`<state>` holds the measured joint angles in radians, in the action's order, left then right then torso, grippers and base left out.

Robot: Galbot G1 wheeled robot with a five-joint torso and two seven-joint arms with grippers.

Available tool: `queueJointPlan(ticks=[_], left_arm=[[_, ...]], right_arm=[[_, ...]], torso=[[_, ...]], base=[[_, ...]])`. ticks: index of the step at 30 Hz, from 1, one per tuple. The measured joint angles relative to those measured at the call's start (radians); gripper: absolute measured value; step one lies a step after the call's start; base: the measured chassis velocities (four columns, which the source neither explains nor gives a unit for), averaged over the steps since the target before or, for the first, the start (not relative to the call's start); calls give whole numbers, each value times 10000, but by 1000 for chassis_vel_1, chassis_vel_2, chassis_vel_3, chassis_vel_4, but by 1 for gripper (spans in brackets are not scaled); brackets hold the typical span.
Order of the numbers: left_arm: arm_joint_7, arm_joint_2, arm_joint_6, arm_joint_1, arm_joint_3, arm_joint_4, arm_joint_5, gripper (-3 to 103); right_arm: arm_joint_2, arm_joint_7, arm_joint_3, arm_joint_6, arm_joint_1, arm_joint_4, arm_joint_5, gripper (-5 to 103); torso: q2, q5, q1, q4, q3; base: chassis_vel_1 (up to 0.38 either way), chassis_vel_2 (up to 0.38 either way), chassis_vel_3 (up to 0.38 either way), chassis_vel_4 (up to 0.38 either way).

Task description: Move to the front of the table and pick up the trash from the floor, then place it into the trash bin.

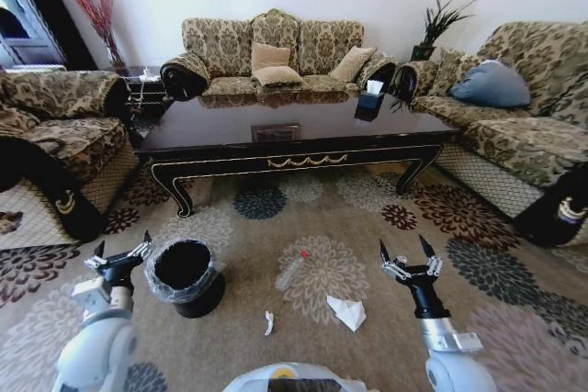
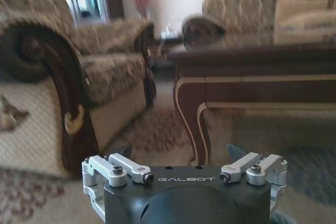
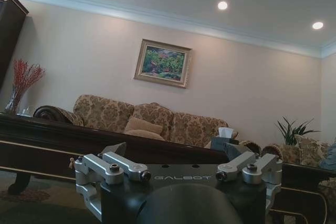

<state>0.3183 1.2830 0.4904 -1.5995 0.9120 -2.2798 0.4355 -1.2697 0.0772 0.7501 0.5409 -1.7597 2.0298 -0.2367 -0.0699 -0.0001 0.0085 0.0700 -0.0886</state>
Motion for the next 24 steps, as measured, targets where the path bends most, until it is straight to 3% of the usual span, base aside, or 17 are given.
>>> queueJointPlan(ticks=[2,3,8,18,24], left_arm=[[2,-36,288,18,30,-40,117,100],[-3,-143,1132,105,172,-101,391,100],[-607,-458,2493,345,508,271,1031,100],[-761,-705,2523,739,338,1390,746,100],[-1557,-1003,1807,1409,19,2659,809,100]], right_arm=[[-8,13,-1,17,2,-11,8,100],[-21,42,-4,65,12,-46,20,100],[-20,63,-3,195,86,-158,-14,100],[15,-16,5,246,155,-277,-74,100],[28,-20,-24,248,195,-348,-54,100]], torso=[[0,0,0,0,0],[0,1,0,1,0],[1,0,1,-1,0],[0,1,-3,2,3],[0,1,2,2,-2]], base=[[0,0,0,0],[0,0,0,0],[76,-61,-75,87],[76,-87,-81,70],[-4,6,10,-18]])
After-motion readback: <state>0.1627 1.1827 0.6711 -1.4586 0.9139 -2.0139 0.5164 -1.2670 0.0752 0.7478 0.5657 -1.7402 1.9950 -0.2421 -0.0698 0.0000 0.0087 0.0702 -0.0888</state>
